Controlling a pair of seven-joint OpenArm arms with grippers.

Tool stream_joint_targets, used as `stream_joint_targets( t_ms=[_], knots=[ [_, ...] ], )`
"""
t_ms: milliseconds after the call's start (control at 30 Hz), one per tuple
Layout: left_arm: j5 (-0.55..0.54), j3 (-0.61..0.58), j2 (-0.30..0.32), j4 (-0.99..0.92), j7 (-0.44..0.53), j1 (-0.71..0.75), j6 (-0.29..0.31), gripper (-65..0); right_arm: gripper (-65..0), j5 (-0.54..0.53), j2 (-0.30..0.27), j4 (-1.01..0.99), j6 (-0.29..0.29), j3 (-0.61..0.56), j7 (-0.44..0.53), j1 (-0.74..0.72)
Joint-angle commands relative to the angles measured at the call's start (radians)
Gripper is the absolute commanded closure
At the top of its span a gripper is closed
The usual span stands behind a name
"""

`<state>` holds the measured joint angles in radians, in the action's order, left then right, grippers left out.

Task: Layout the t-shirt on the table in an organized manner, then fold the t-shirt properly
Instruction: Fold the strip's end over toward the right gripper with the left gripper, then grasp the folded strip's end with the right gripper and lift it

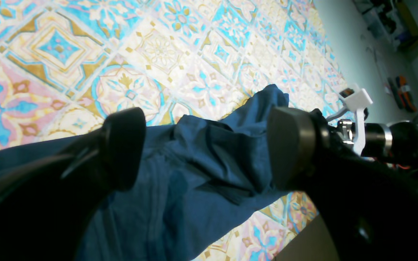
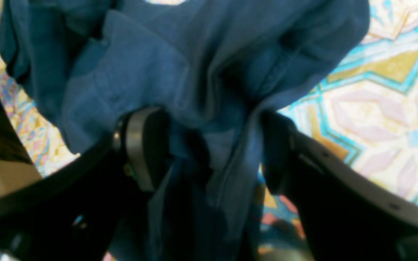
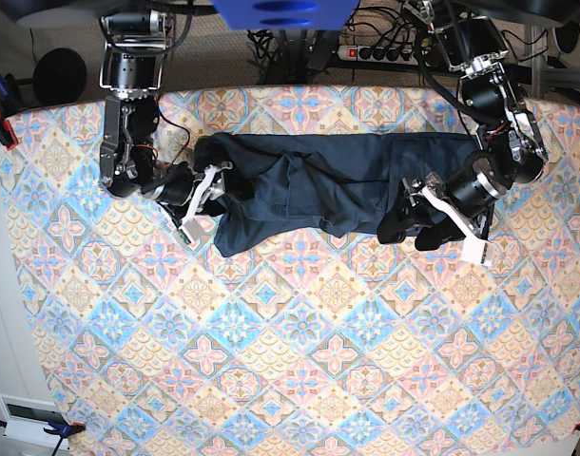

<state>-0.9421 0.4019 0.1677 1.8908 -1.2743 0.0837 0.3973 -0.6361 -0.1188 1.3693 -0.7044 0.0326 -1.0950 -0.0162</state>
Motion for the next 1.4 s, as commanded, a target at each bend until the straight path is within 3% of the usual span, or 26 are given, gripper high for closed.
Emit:
stream_joint_targets(
  t_ms=[0,233,400,600,667,867,1033,1233,1367],
  knots=[
    [-0.022,0.002,0.01,0.014,0.022,-0.011,0.004,-51.5,-39.4,0.029,0.012,0.0,0.006,-0.003,-0.029,-0.011],
    [-0.022,0.004,0.033,0.014,0.022,-0.012,0.004,-51.5,-37.3,0.031,0.018,-0.003,0.006,-0.004,-0.03,-0.008],
    [-0.022,0.038,0.037,0.014,0.022,-0.017,0.004,-51.5,-25.0,0.032,0.02,-0.004,0.006,-0.04,-0.029,0.006],
    [-0.024,0.159,0.037,0.014,0.022,-0.019,0.004,-51.5,-4.5,0.034,0.02,-0.003,0.006,-0.036,-0.026,0.002],
    [-0.024,0.185,0.04,0.014,0.022,-0.019,0.004,-51.5,-1.2,0.034,0.014,-0.001,0.006,-0.033,-0.017,0.0],
    [-0.042,0.314,0.057,0.011,0.015,-0.015,0.005,-51.5,-1.2,0.034,-0.06,-0.003,0.006,0.077,0.016,-0.055],
    [-0.097,0.381,0.108,-0.05,0.015,-0.011,0.005,-51.5,-1.5,0.038,-0.144,-0.006,0.006,0.117,0.026,-0.121],
    [-0.122,0.48,0.145,-0.165,0.015,-0.011,0.005,-51.5,-1.5,0.206,-0.229,-0.006,0.006,0.126,0.083,-0.179],
    [-0.119,0.492,0.169,-0.218,0.022,0.008,0.005,-51.5,-1.5,0.224,-0.243,0.009,0.006,0.138,0.105,-0.186]
  ],
)
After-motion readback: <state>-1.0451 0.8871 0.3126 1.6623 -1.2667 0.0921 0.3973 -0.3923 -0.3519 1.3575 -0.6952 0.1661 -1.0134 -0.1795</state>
